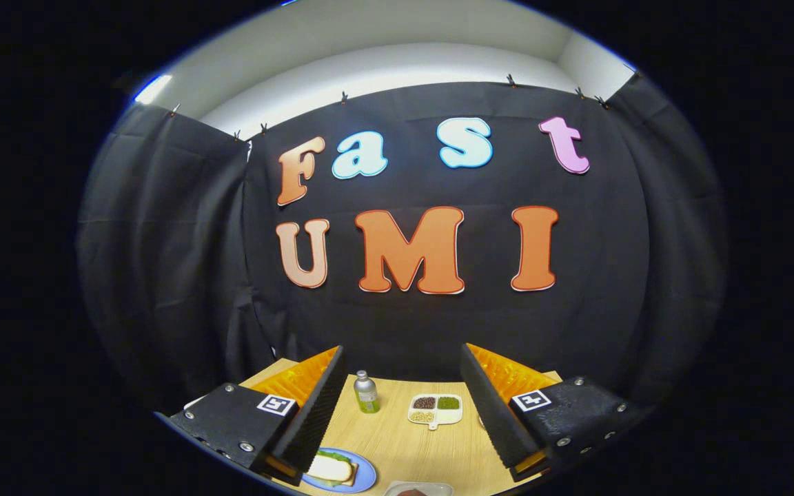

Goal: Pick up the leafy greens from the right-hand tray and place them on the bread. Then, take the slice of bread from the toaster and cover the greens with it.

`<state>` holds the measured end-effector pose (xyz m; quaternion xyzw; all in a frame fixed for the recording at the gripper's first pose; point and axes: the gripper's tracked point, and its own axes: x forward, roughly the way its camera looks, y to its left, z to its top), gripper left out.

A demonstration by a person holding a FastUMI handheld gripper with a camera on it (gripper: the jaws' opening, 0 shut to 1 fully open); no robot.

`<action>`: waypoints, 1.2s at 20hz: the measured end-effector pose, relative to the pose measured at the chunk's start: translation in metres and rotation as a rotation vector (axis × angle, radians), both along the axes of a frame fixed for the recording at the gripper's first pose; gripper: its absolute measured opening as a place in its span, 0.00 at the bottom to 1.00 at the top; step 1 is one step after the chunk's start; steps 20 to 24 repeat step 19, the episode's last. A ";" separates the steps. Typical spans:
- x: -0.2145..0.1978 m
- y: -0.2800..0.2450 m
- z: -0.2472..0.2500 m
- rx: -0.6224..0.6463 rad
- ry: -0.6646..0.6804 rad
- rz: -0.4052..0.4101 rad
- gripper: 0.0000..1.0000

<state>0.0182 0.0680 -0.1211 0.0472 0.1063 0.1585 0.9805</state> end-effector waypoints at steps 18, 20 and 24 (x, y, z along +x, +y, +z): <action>-0.001 -0.031 0.014 -0.034 -0.148 -0.121 0.98; -0.002 -0.030 0.015 -0.030 -0.149 -0.121 0.98; -0.002 -0.030 0.015 -0.030 -0.149 -0.121 0.98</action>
